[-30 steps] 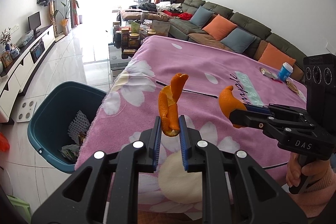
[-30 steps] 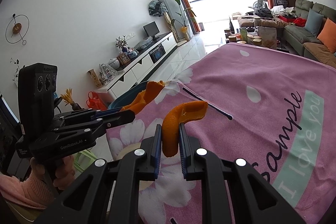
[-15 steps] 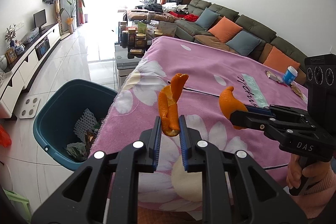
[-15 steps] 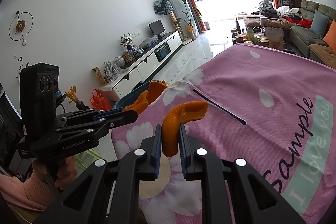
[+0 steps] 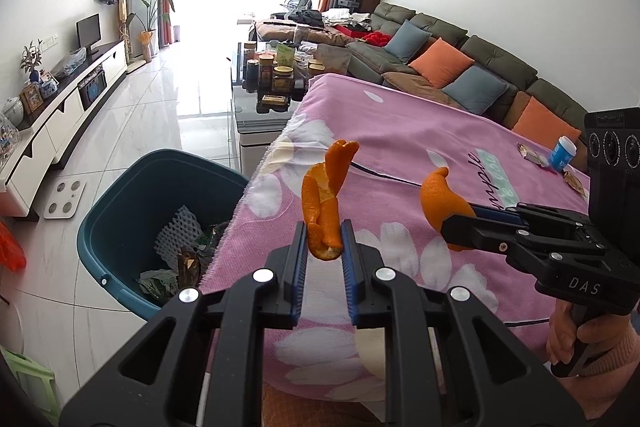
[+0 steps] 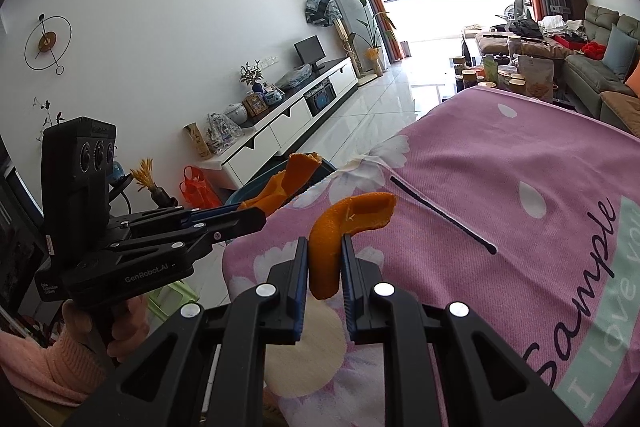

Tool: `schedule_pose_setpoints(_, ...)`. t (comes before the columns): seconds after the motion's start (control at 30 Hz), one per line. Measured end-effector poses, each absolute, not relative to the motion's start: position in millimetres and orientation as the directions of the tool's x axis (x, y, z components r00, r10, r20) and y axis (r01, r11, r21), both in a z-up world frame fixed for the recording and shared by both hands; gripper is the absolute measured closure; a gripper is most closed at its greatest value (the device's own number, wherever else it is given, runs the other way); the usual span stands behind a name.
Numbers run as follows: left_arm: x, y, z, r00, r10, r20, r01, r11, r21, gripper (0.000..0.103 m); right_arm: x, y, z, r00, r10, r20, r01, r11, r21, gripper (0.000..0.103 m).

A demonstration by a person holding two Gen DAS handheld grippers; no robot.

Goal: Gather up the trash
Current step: 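Carry the orange peel with left tool while right tool carries its peel over the bin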

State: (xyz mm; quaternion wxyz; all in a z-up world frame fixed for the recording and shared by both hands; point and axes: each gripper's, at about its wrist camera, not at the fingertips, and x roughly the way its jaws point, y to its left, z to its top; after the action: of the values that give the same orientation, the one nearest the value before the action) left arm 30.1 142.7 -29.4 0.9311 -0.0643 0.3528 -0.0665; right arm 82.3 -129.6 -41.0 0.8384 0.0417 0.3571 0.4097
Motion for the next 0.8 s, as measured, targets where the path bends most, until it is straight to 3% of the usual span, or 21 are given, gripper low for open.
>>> schedule_pose_setpoints(0.8, 26.9, 166.9, -27.8, 0.761, -0.105, -0.64, -0.002, 0.986, -0.164, 0.086, 87.8, -96.3, -36.9, 0.356, 0.747, -0.562, -0.697, 0.613, 0.373, 0.089)
